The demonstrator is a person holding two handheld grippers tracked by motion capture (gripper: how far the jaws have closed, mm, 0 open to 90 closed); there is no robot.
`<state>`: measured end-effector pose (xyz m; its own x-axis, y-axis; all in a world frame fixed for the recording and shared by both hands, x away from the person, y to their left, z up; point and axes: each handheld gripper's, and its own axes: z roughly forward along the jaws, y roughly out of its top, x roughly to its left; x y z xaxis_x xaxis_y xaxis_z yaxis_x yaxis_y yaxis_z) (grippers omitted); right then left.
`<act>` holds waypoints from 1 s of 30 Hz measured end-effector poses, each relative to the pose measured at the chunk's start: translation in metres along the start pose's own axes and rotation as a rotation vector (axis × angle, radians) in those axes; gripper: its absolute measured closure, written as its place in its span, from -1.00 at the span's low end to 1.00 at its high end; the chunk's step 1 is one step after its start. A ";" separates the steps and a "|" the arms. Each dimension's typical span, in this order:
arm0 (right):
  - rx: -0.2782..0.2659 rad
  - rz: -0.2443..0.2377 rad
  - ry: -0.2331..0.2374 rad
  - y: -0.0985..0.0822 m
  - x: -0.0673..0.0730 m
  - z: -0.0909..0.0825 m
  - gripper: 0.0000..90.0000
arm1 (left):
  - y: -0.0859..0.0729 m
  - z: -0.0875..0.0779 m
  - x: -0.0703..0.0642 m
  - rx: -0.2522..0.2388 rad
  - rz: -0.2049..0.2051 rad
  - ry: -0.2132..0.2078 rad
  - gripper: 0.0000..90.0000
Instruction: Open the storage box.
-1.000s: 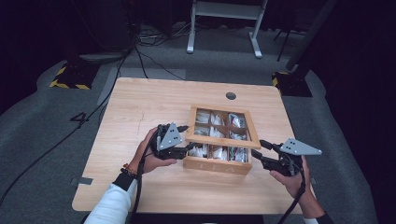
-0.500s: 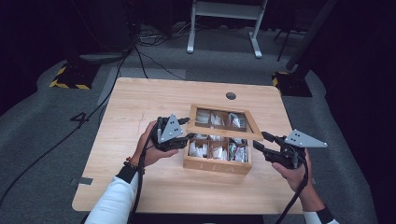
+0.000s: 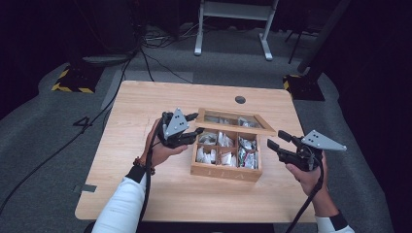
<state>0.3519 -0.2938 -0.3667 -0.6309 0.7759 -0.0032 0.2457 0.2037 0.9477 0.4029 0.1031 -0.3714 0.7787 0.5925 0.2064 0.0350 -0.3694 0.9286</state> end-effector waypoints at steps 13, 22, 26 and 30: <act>0.038 0.001 -0.020 -0.012 -0.009 0.000 -0.13 | 0.014 0.009 0.014 -0.009 -0.017 0.005 0.26; 0.080 0.007 -0.022 -0.024 -0.015 0.005 -0.15 | 0.025 0.014 0.027 -0.033 -0.043 0.009 0.31; 0.091 0.005 -0.020 -0.027 -0.017 0.005 -0.15 | 0.029 0.018 0.035 -0.050 -0.069 -0.001 0.31; 0.101 0.010 -0.018 -0.031 -0.019 0.005 -0.15 | 0.032 0.022 0.040 -0.063 -0.079 -0.001 0.32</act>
<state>0.3601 -0.3117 -0.3980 -0.6152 0.7884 -0.0005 0.3251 0.2543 0.9108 0.4490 0.0999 -0.3400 0.7756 0.6174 0.1317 0.0566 -0.2759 0.9595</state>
